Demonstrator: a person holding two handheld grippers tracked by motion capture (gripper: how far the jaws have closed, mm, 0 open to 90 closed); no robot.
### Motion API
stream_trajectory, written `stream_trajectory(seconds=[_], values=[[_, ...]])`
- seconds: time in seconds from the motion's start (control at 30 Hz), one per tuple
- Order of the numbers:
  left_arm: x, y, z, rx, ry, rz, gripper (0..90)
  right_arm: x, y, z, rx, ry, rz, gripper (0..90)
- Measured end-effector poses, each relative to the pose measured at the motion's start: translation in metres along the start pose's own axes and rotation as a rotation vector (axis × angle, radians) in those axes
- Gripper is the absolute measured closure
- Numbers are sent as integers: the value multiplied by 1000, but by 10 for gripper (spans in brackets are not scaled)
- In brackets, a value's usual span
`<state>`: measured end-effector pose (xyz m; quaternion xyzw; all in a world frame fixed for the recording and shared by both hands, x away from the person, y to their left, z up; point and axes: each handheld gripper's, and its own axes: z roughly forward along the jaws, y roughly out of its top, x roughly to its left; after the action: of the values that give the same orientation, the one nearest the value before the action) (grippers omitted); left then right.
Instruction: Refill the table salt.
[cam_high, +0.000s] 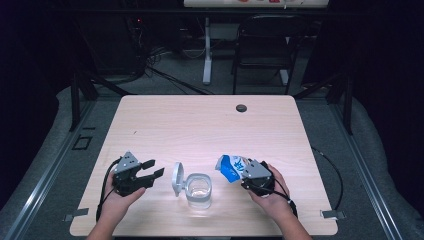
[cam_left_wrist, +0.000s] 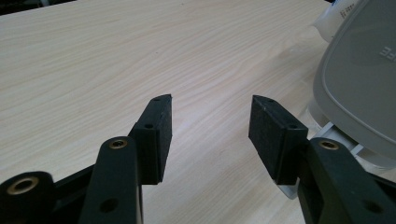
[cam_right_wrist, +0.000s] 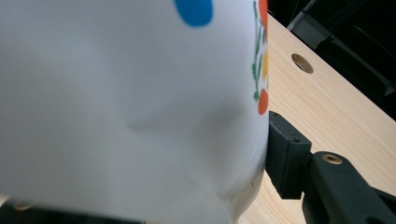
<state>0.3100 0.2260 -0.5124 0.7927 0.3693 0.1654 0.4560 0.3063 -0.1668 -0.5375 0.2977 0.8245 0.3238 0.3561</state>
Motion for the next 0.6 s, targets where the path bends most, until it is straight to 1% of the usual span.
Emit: stream_trajectory(seconds=[0.07,0.2,0.33,0.37,0.4,0.6], values=[[0,0,0,0,0,-1,501,0,1,0,-1,2,-5,488],[0,0,0,9,-1,2,501,4,3,0,2,-10,-40,490],[0,0,0,1,0,0,501,6,5,1,2,-16,-69,491],[0,0,0,0,0,-1,501,6,6,0,11,-25,-80,491],[0,0,0,0,0,-1,501,7,7,1,4,-28,-77,491],[0,0,0,1,-1,-1,501,9,10,0,9,-37,-118,491]])
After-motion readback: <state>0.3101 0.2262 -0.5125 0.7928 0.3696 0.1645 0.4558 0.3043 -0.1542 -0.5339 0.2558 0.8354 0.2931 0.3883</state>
